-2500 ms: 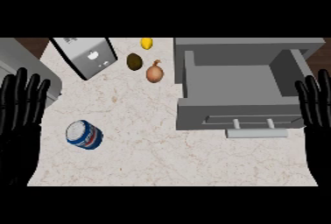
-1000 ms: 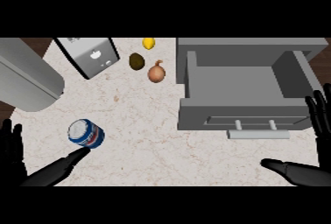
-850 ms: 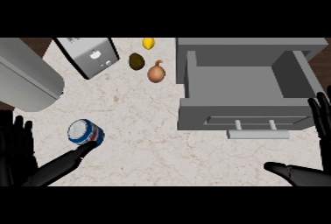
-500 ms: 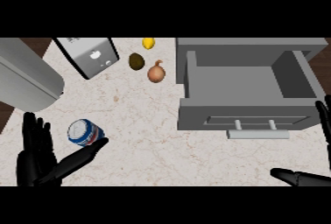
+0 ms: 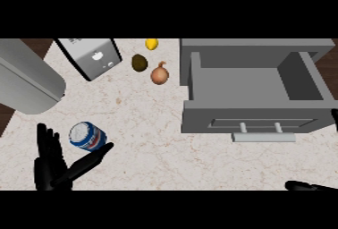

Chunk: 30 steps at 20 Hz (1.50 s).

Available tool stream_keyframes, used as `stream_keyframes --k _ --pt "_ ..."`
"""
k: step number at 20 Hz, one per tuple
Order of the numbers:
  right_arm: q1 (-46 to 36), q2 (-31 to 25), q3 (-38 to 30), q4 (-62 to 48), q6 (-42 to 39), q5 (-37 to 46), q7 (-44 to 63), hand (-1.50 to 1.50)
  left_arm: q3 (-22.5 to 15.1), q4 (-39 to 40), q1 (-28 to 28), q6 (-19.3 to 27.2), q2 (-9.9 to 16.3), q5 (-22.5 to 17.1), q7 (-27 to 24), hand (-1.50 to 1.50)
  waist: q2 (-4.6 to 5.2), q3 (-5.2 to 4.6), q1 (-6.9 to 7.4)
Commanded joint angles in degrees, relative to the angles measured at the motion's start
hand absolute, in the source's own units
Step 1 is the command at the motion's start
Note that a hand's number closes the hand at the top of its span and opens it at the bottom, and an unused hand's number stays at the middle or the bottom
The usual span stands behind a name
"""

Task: Pick up the can, place it into the drawer and close the drawer

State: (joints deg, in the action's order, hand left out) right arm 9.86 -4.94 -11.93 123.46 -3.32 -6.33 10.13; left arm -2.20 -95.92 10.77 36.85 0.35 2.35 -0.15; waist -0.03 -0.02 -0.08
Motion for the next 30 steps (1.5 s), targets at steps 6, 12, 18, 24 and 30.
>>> stream_keyframes --k 6,12,18,24,30 --pt "-0.15 0.29 -0.73 0.97 -1.12 1.20 0.43 -1.50 3.14 15.94 -3.81 0.05 -0.35 -9.94 -14.30 -1.50 0.01 0.00 -0.03" --pt "0.05 -1.18 -4.28 4.73 -2.07 -3.60 5.31 -1.50 5.86 25.60 -6.45 -1.83 -0.35 -13.54 -20.14 -1.50 0.03 -0.01 -0.17" --pt "-0.36 -1.04 -5.94 2.17 -3.22 -2.71 3.13 -1.50 12.09 35.29 -12.97 -5.69 -0.27 -15.73 -24.56 -1.50 0.05 0.00 -0.17" --pt "-0.63 2.06 -2.12 1.47 -2.10 3.17 1.36 -1.50 15.39 41.37 -13.73 -9.91 1.50 -19.64 -29.65 -1.50 0.05 0.01 -0.04" --pt "-2.83 0.37 -3.93 3.51 -2.85 -0.36 5.85 -1.50 15.16 46.47 -19.46 -10.06 2.88 -18.94 -29.95 -1.50 0.04 0.01 -0.10"
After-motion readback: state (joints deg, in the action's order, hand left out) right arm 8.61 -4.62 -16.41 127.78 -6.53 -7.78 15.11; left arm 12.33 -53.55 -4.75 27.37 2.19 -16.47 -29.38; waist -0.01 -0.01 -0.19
